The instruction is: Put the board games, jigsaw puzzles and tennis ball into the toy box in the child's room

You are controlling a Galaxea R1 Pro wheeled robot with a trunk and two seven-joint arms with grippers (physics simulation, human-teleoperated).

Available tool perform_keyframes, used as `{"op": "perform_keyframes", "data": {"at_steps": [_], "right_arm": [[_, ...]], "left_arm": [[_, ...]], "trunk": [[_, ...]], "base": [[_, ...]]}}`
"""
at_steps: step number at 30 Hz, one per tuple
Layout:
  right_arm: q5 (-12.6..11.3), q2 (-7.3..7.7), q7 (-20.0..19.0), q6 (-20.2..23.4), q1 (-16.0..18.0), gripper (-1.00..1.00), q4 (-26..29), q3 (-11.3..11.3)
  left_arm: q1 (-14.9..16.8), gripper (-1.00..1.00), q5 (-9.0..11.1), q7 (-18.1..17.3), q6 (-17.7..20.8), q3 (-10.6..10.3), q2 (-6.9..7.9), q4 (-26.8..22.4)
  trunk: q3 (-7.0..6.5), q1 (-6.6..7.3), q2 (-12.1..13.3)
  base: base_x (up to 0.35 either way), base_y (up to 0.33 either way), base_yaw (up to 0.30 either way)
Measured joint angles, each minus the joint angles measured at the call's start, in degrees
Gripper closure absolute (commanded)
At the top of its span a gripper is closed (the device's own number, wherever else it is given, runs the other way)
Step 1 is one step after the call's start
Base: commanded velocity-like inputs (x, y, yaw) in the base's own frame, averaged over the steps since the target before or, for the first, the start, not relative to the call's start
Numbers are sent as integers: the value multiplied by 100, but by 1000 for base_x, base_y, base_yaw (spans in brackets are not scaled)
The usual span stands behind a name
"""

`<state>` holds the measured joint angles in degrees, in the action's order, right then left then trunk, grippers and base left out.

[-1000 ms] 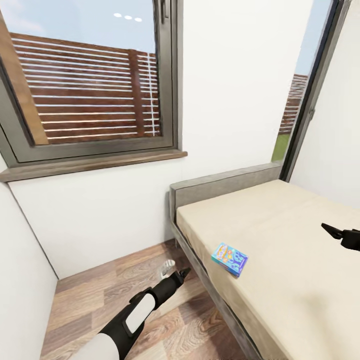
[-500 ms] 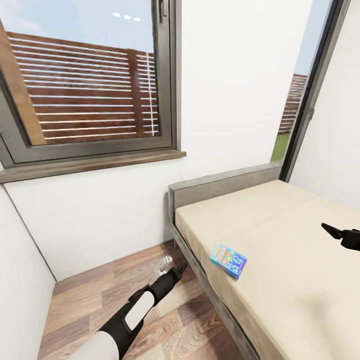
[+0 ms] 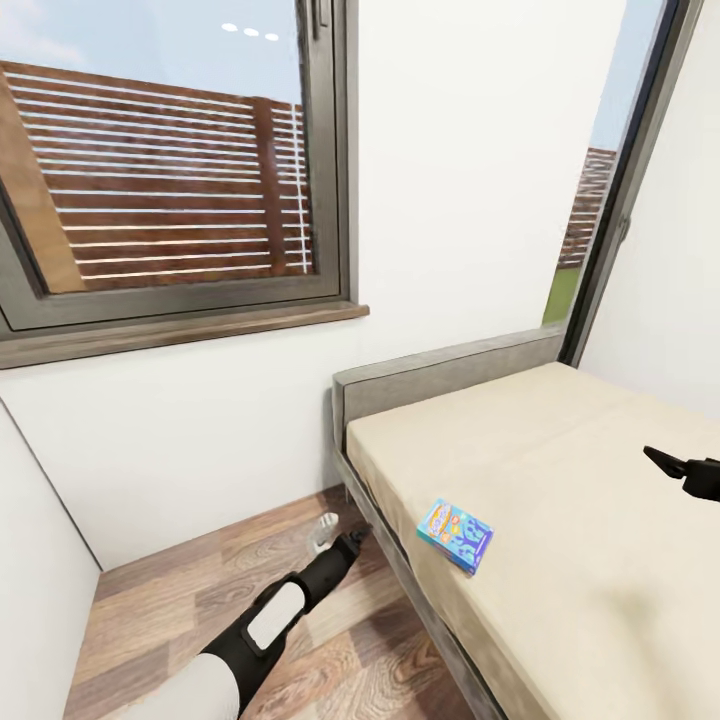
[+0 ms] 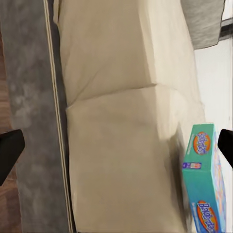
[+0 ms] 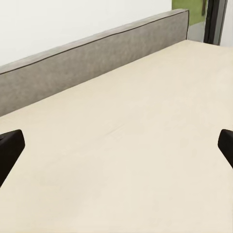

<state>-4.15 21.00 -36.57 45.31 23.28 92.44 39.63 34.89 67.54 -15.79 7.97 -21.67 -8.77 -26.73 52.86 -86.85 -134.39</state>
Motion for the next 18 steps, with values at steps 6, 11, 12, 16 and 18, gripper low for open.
{"op": "perform_keyframes", "data": {"at_steps": [6, 11, 12, 16, 18], "right_arm": [[-1, 0, -1, 0, -38, -100, 0, 2], [-1, 0, -1, 0, -53, -100, 0, 2], [-1, 0, -1, 0, -54, -100, 0, 2], [-1, 0, -1, -5, -58, -100, 0, -1], [-1, -1, -1, -7, -61, -100, 0, -4]], "left_arm": [[156, -100, 331, -522, 13, -25, 14, 460], [189, -100, 405, -653, 21, -32, 13, 566], [191, -100, 409, -660, 22, -33, 13, 572], [195, -100, 423, -678, 23, -33, 15, 585], [196, -100, 433, -698, 31, -34, 18, 588]], "trunk": [[0, 0, 0], [0, 0, 0], [0, 0, 0], [0, 0, 0], [0, 0, 0]], "base": [[4, -2, -28], [1, 0, -198], [0, 0, -255], [0, 0, -269], [0, 0, -280]]}}
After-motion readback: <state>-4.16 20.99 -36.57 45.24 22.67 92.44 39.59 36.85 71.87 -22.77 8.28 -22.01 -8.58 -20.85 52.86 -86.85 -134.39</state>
